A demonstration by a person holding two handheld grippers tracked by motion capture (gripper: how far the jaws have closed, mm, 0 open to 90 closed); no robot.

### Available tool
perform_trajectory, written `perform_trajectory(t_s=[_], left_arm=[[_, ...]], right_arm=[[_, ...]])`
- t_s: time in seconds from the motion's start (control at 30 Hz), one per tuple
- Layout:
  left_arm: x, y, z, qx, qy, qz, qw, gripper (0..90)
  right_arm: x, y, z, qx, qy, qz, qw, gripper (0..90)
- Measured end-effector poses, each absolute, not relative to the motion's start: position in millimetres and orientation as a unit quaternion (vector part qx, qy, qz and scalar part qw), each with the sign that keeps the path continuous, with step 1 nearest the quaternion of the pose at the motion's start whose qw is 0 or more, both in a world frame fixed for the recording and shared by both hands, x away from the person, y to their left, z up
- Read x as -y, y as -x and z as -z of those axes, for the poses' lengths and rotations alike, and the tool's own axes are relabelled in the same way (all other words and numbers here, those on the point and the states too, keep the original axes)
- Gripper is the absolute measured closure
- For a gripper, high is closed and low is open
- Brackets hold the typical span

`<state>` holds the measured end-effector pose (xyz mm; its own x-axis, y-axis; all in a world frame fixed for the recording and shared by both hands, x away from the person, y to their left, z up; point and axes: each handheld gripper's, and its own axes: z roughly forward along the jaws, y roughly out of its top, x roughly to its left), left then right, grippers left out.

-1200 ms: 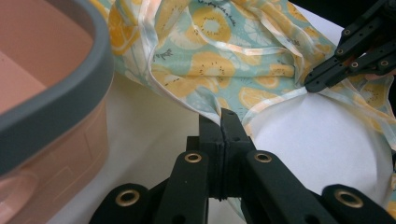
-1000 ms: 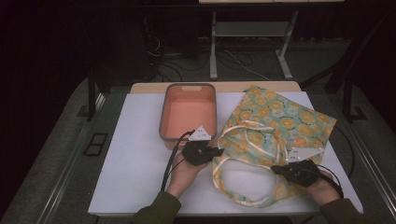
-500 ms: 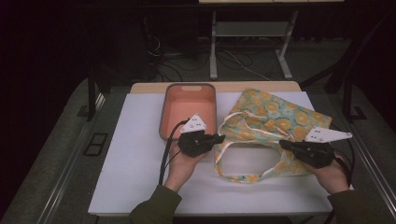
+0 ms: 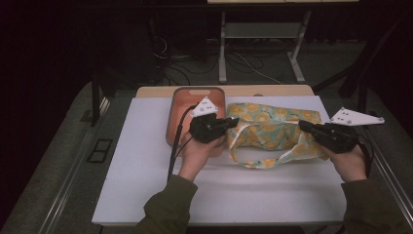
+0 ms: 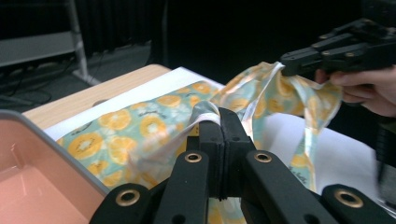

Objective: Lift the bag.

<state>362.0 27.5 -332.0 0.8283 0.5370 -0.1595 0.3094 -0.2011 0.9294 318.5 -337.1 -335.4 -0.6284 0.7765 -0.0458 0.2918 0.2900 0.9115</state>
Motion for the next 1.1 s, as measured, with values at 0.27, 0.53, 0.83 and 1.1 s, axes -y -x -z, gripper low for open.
perform_trajectory(t_s=[0.27, 0.53, 0.83, 1.1], left_arm=[[-4.0, -405.7, 347.2, -0.312, -0.784, -0.112, 0.525, 89.3], [7.3, -435.9, 343.2, -0.343, -0.782, -0.128, 0.505, 89.1], [6.4, -436.9, 355.1, -0.338, -0.804, -0.116, 0.475, 60.5], [-14.9, -418.7, 348.4, -0.314, -0.803, -0.094, 0.498, 24.7]], right_arm=[[345.2, -359.6, 357.5, -0.76, -0.395, -0.456, 0.242, 90.0], [346.6, -393.9, 371.8, -0.746, -0.436, -0.448, 0.228, 90.0], [346.4, -401.1, 380.4, -0.746, -0.451, -0.45, 0.194, 72.3], [351.0, -384.5, 366.2, -0.744, -0.434, -0.486, 0.15, 34.2]])
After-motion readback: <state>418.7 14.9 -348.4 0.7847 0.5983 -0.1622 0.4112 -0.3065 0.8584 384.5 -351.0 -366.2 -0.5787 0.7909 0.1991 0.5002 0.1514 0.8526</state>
